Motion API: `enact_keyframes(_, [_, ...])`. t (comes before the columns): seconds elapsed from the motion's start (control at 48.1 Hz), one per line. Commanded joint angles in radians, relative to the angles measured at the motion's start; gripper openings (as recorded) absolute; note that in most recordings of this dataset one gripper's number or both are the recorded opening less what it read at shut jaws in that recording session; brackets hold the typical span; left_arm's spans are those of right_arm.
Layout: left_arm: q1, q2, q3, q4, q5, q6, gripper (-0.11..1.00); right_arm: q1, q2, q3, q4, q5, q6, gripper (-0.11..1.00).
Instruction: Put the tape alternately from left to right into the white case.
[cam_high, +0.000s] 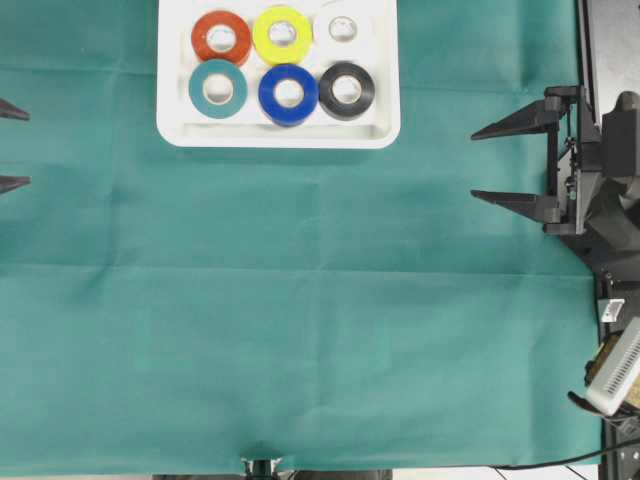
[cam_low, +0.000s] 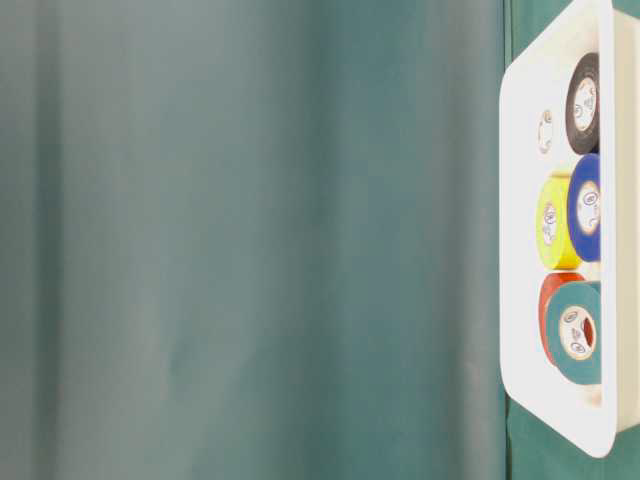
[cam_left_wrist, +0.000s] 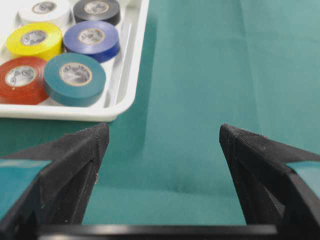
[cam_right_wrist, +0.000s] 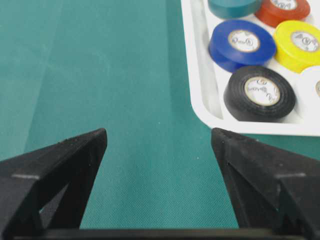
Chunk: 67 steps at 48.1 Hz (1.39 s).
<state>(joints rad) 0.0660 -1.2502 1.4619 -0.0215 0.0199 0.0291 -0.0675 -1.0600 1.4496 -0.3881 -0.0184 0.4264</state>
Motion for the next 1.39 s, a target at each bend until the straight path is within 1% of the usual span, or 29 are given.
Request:
enact_keyframes(0.0, [0.005,-0.012,-0.008,0.002,0.009,0.002,1.0,0.0,0.003,-0.003,0.003,-0.005,0.002,0.83])
enact_keyframes(1.373, [0.015,-0.026,0.008,0.002,0.014,0.003,1.0,-0.002,0.003,0.003,0.003,-0.006,0.003,0.83])
